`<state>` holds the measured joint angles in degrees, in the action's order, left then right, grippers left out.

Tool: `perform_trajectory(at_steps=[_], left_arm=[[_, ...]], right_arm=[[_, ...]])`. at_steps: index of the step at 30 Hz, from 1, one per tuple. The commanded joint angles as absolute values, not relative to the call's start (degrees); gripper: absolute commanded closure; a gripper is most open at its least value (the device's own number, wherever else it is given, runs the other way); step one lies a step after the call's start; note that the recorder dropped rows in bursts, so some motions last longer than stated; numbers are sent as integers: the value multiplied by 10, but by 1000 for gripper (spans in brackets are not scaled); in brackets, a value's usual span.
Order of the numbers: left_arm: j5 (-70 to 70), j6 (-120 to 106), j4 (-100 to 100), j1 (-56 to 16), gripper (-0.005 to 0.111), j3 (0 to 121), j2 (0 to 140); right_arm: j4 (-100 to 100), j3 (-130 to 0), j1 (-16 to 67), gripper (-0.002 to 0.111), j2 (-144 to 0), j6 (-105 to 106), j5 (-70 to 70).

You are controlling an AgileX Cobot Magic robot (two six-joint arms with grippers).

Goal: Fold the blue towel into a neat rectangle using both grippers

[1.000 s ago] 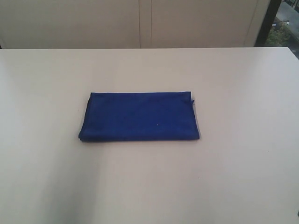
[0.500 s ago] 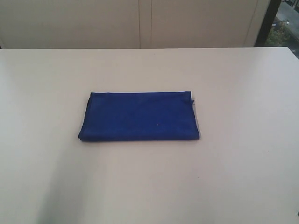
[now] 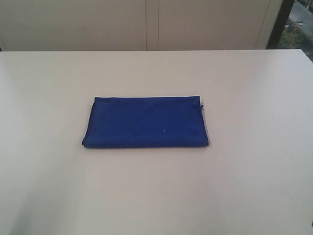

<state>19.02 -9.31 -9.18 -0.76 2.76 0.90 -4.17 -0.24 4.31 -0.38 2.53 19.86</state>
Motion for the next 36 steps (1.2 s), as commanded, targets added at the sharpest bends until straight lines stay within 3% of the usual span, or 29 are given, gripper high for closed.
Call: perform_trajectory(at_steps=[1, 36], left_arm=[[191, -94, -93, -7, 107, 5, 0], [159, 0, -52, -7, 107, 0, 0]], right_arm=[[-41, 0, 40, 108, 0, 24, 194], [-41, 0, 40, 108, 0, 24, 194]])
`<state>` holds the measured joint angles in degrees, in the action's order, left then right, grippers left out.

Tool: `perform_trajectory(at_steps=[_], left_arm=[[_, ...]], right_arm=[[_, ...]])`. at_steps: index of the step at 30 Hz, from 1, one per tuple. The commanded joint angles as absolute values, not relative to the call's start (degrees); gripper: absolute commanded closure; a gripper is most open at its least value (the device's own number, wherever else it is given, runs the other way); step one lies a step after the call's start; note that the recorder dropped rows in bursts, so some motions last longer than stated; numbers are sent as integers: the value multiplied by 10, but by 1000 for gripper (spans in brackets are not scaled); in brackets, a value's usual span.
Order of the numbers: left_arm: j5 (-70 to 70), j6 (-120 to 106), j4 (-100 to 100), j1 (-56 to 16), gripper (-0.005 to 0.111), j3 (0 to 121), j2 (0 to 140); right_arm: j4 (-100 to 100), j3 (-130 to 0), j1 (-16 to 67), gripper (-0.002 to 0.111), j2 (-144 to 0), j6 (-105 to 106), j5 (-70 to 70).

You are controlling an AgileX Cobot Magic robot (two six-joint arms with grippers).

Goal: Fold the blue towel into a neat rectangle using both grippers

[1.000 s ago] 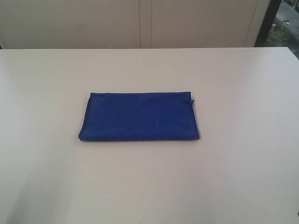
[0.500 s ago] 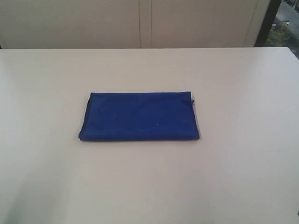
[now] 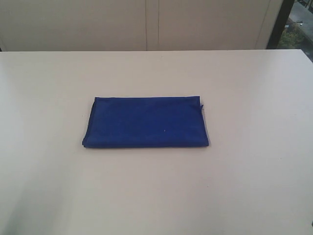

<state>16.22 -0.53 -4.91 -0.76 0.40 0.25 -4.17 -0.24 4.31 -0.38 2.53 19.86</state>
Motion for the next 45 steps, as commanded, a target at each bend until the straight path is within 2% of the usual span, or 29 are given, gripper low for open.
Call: perform_trajectory(at_steps=[1, 45], left_arm=[[159, 0, -52, -7, 107, 0, 0], [158, 0, -52, -7, 107, 0, 0]], right_arm=[[-41, 0, 40, 108, 0, 24, 194], [-41, 0, 40, 108, 0, 24, 194]])
